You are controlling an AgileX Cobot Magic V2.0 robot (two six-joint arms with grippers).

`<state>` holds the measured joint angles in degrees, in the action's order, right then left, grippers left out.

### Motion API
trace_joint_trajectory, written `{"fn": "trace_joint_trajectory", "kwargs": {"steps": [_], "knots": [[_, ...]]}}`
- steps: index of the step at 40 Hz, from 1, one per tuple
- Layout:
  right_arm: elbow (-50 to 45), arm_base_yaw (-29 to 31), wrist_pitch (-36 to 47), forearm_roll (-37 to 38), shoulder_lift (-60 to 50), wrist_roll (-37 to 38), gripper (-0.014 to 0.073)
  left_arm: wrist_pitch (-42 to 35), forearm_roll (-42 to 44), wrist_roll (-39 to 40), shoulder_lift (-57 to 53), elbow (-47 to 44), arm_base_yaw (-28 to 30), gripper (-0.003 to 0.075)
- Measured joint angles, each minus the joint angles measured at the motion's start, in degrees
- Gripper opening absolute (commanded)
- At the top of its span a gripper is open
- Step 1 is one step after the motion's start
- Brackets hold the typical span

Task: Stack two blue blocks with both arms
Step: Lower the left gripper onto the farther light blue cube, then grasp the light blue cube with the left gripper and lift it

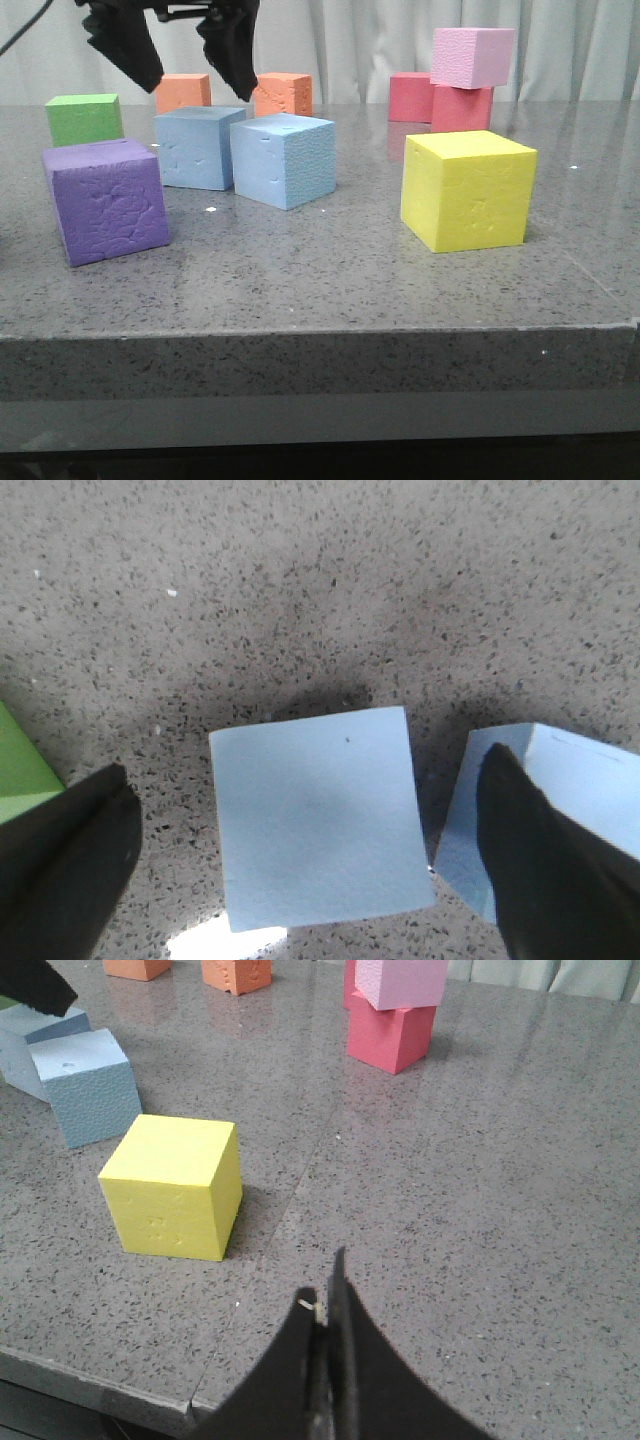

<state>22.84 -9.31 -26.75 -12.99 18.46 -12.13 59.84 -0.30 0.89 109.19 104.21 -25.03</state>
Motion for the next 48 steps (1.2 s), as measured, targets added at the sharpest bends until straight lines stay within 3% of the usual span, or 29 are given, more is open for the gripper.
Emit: {"fn": "trace_joint_trajectory", "kwargs": {"steps": [29,34,43,48], "knots": [[0.00,0.00,0.13,0.00,0.00,0.00,-0.0068,-0.34,-0.09,0.00,2.58,0.13,0.00,0.0645],[0.00,0.00,0.13,0.00,0.00,0.00,-0.0068,-0.23,-0.09,0.00,3.44,0.24,0.00,0.0594],[0.00,0.00,0.13,0.00,0.00,0.00,-0.0068,-0.14,-0.09,0.00,4.20,0.24,0.00,0.0427],[0.00,0.00,0.13,0.00,0.00,0.00,-0.0068,-0.14,-0.09,0.00,4.20,0.24,0.00,0.0396]]}}
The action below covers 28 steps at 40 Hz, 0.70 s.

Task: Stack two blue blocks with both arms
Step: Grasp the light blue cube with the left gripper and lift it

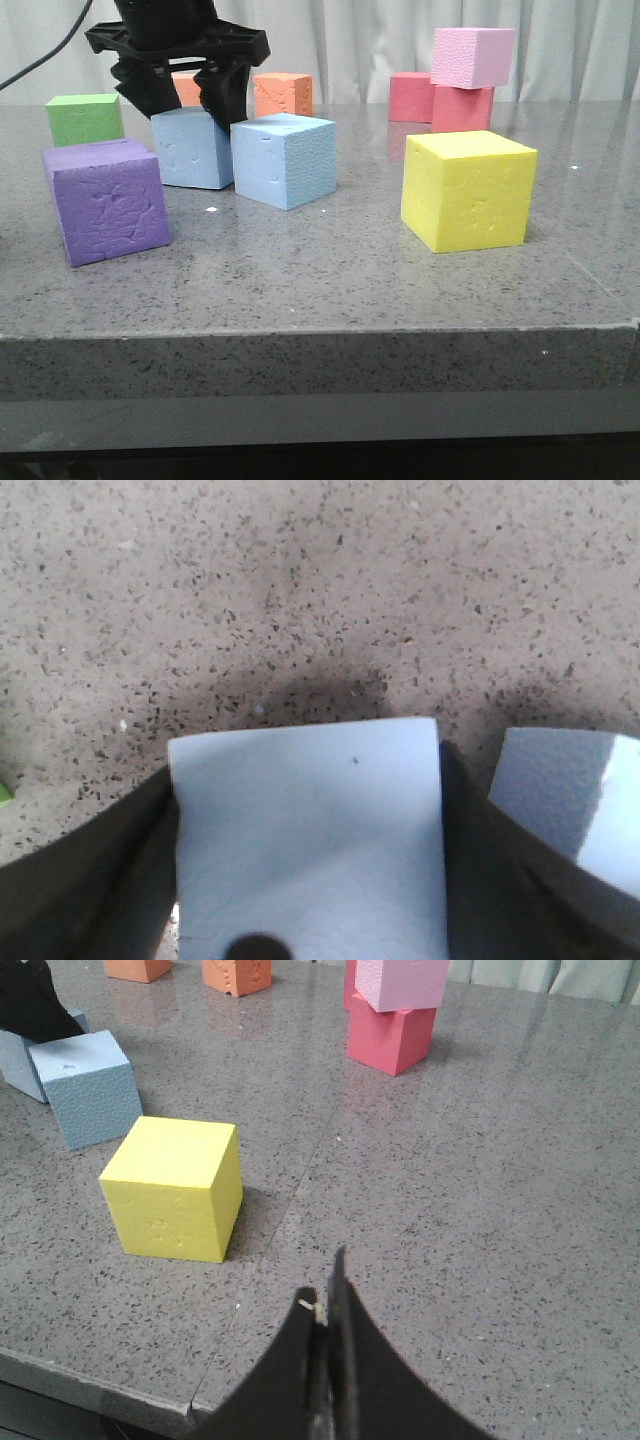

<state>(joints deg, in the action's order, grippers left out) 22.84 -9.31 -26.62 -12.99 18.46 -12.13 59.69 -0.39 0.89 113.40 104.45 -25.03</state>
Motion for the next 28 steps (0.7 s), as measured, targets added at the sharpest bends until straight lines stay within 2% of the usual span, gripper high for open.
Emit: {"fn": "trace_joint_trajectory", "kwargs": {"steps": [12,28], "knots": [[0.00,0.00,0.00,0.00,0.00,0.00,-0.0068,1.58,0.00,0.00,0.09,1.65,0.00,0.0383],[0.00,0.00,0.00,0.00,0.00,0.00,-0.0068,11.24,-1.19,0.00,0.09,15.80,-0.56,0.0383]]}}
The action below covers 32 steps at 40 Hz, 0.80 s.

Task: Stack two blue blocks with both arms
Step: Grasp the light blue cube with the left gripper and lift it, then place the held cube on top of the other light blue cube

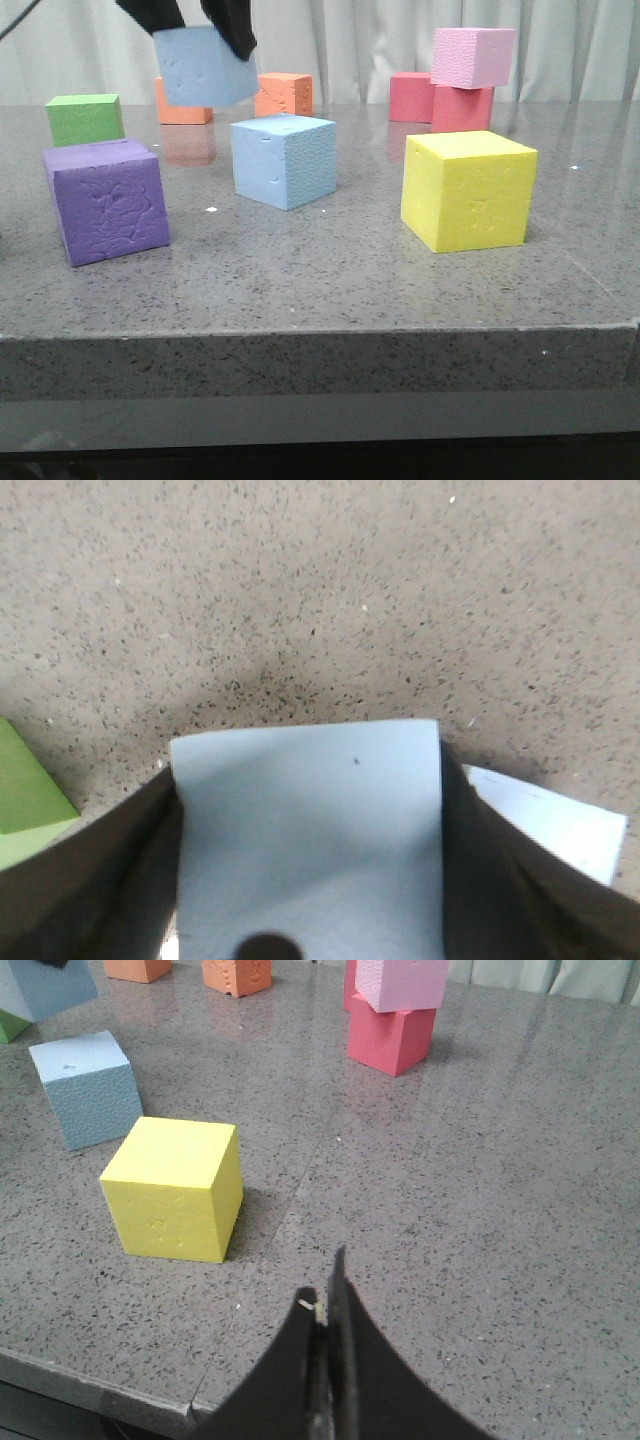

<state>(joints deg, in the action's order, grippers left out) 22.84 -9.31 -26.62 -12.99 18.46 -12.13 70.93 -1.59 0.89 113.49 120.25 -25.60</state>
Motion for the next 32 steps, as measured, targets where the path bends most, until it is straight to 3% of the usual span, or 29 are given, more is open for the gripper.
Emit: {"fn": "trace_joint_trajectory", "kwargs": {"steps": [19,32], "knots": [[0.00,0.00,0.04,0.00,0.00,0.00,-0.0068,1.07,-1.03,0.00,0.00,2.36,-6.74,0.0383],[0.00,0.00,0.13,0.00,0.00,0.00,-0.0068,1.21,-2.14,0.00,0.24,2.35,-7.09,0.0383]]}}
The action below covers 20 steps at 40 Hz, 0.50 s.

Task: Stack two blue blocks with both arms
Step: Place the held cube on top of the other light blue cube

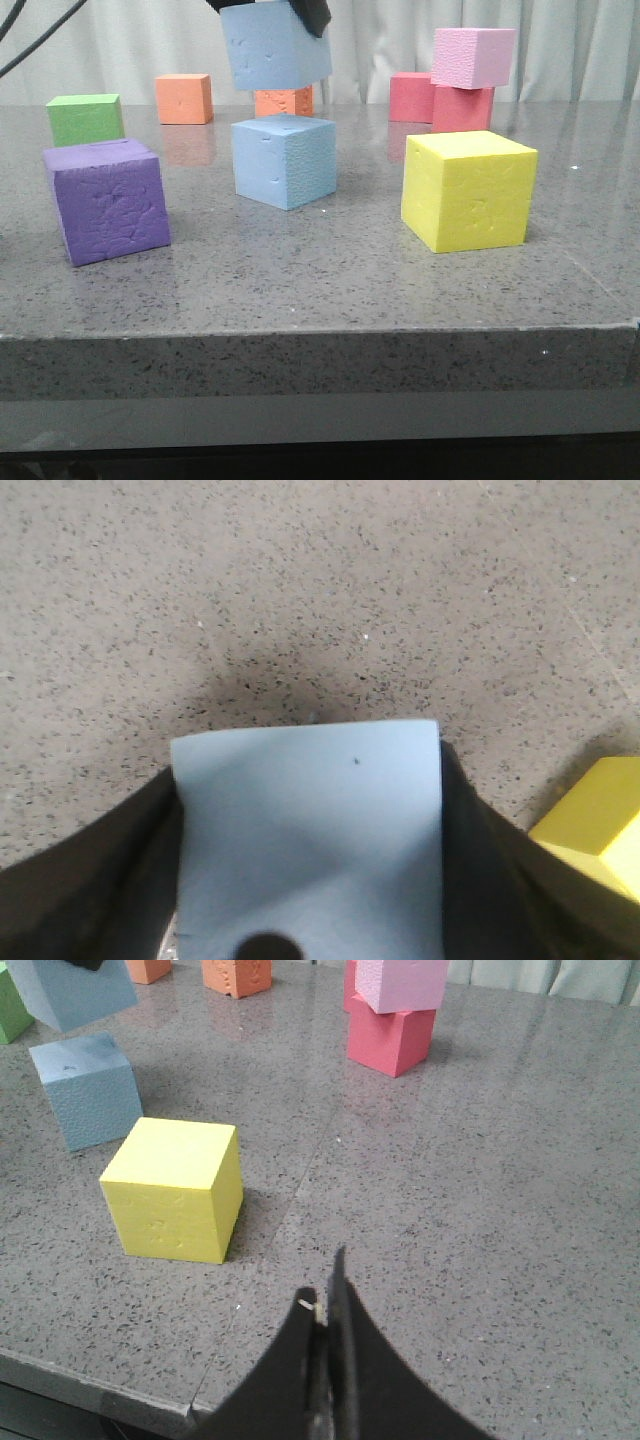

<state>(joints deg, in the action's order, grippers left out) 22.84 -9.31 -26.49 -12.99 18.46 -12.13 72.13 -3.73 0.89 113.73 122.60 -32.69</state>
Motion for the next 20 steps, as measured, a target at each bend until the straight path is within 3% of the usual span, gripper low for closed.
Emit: {"fn": "trace_joint_trajectory", "kwargs": {"steps": [20], "knots": [[0.00,0.00,0.00,0.00,0.00,0.00,-0.0068,0.00,-1.31,0.00,1.78,-1.03,0.00,0.0383]]}}
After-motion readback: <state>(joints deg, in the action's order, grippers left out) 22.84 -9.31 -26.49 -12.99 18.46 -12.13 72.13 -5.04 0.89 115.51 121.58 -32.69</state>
